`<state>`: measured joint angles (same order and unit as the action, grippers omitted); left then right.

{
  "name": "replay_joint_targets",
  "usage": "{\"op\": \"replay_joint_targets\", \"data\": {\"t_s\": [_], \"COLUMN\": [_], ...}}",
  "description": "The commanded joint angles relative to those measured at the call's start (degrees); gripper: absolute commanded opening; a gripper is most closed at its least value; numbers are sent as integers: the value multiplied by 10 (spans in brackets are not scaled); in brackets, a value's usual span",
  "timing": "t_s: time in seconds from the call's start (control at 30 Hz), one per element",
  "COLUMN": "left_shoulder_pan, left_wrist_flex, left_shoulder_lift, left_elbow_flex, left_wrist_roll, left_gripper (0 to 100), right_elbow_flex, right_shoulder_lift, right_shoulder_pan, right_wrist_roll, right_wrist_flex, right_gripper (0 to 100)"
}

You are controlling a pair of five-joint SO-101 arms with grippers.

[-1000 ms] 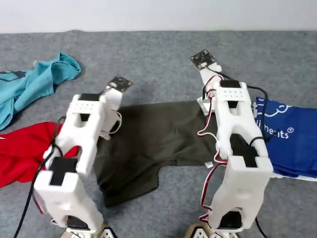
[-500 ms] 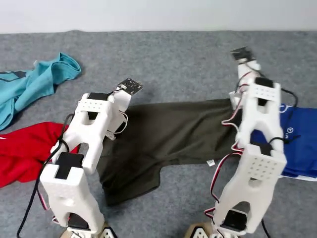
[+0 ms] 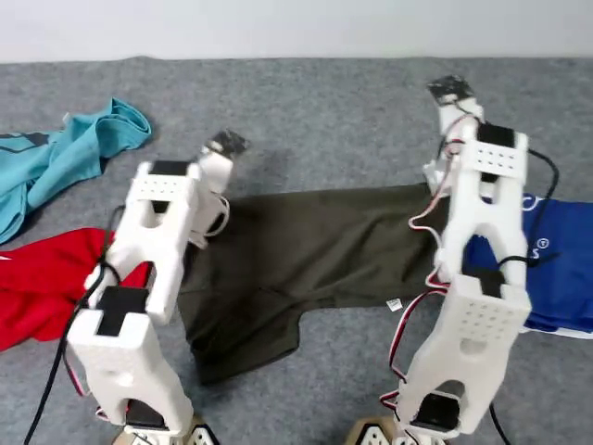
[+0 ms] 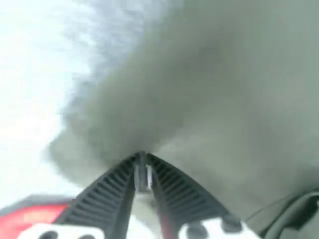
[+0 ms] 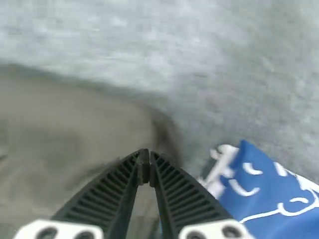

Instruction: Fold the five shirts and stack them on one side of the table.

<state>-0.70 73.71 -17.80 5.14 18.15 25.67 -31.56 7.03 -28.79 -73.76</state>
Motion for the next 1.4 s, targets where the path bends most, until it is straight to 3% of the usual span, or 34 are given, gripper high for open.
{"op": "replay_joint_targets", "data": {"t_s": [0.0, 0.2, 0.33, 0.53, 0.77, 0.93, 1.17, 1.37], "left_shoulder_pan": [-7, -1, 4, 5, 2, -3, -4, -4], "left_wrist_flex": [29, 31, 18, 13, 105, 138, 171, 262], "left_shoulder_lift": [67, 61, -3, -102, -222, -270, -271, -271], "left_elbow_flex": [-46, -55, -56, -128, -259, -318, -381, -529], "left_wrist_roll": [-5, -4, -4, -7, -5, -6, -7, -34], "left_gripper": [6, 6, 6, 6, 6, 6, 6, 6], "right_elbow_flex": [29, 29, 29, 29, 29, 29, 40, 100], "right_shoulder_lift": [68, 71, 49, -15, -73, -119, -124, -85], "right_shoulder_pan": [-50, -108, -108, -45, 15, 58, 106, 122], "right_wrist_roll": [4, 4, 4, 4, 2, -72, -87, -86], "right_wrist_flex": [-39, -73, -66, 57, 178, 226, 225, 131], "right_gripper": [9, 11, 11, 11, 11, 9, 9, 9]}}
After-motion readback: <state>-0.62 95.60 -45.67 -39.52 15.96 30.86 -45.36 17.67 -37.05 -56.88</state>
